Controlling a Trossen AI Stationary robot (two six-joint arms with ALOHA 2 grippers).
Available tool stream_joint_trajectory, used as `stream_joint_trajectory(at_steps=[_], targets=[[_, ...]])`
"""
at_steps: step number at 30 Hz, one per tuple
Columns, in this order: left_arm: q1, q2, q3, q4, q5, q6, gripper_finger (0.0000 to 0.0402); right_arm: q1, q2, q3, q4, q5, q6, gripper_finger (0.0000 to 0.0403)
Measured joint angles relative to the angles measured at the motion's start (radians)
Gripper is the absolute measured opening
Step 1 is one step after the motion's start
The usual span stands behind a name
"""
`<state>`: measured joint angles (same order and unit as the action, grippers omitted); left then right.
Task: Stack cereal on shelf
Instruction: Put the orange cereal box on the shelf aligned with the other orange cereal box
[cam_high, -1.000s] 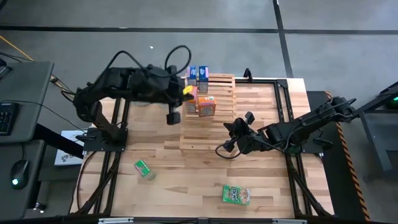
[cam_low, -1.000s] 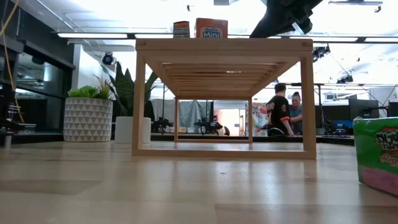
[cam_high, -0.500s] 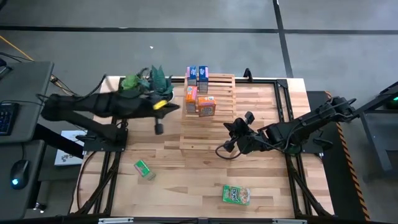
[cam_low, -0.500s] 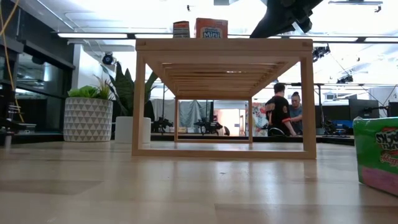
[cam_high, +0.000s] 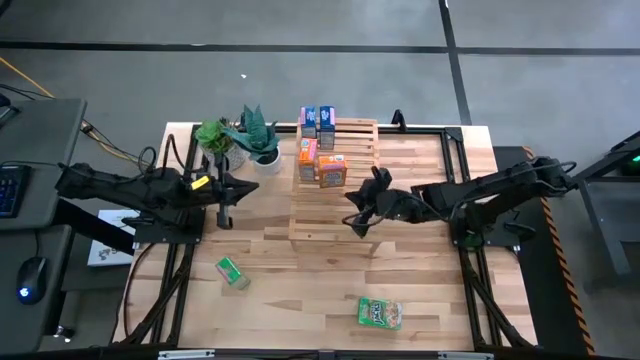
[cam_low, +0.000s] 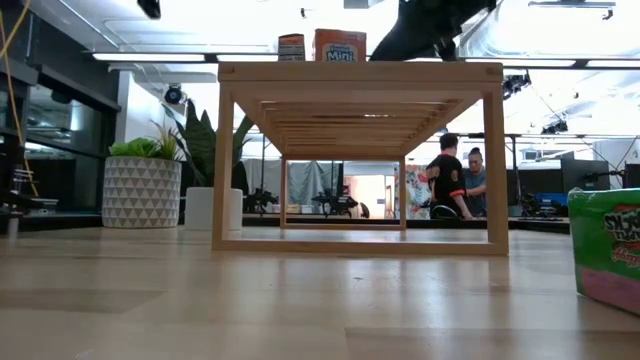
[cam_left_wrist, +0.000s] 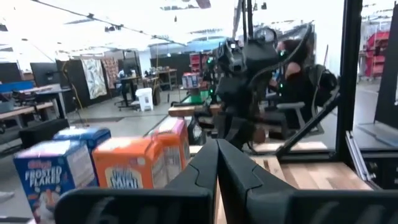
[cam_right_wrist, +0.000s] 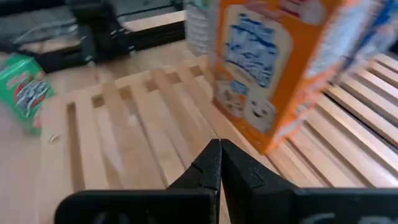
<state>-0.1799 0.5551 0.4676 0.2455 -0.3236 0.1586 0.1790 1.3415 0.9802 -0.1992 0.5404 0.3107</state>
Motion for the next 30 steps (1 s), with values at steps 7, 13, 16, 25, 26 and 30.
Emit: stream_joint_trajectory(at_steps=[7, 13, 16, 25, 26, 30], targets=[[0.000, -0.011, -0.017, 0.009, 0.000, -0.019, 0.0000, -0.059, 0.012, -0.010, 0.084, -0.197, -0.184, 0.0000], [0.000, -0.011, -0.017, 0.010, 0.000, -0.017, 0.0000, -0.114, 0.029, -0.015, 0.112, -0.201, -0.256, 0.0000], [0.000, -0.011, -0.017, 0.008, 0.000, -0.016, 0.0000, -0.129, 0.029, -0.015, 0.108, -0.200, -0.259, 0.0000], [0.000, -0.011, -0.017, 0.006, 0.000, -0.016, 0.0000, -0.192, 0.029, -0.015, 0.084, -0.200, -0.267, 0.0000], [0.000, -0.010, -0.017, 0.006, 0.000, -0.016, 0.0000, -0.202, 0.029, -0.015, 0.083, -0.200, -0.267, 0.0000], [0.000, -0.010, -0.017, 0.006, 0.000, -0.016, 0.0000, -0.236, 0.029, -0.015, 0.084, -0.200, -0.265, 0.0000]])
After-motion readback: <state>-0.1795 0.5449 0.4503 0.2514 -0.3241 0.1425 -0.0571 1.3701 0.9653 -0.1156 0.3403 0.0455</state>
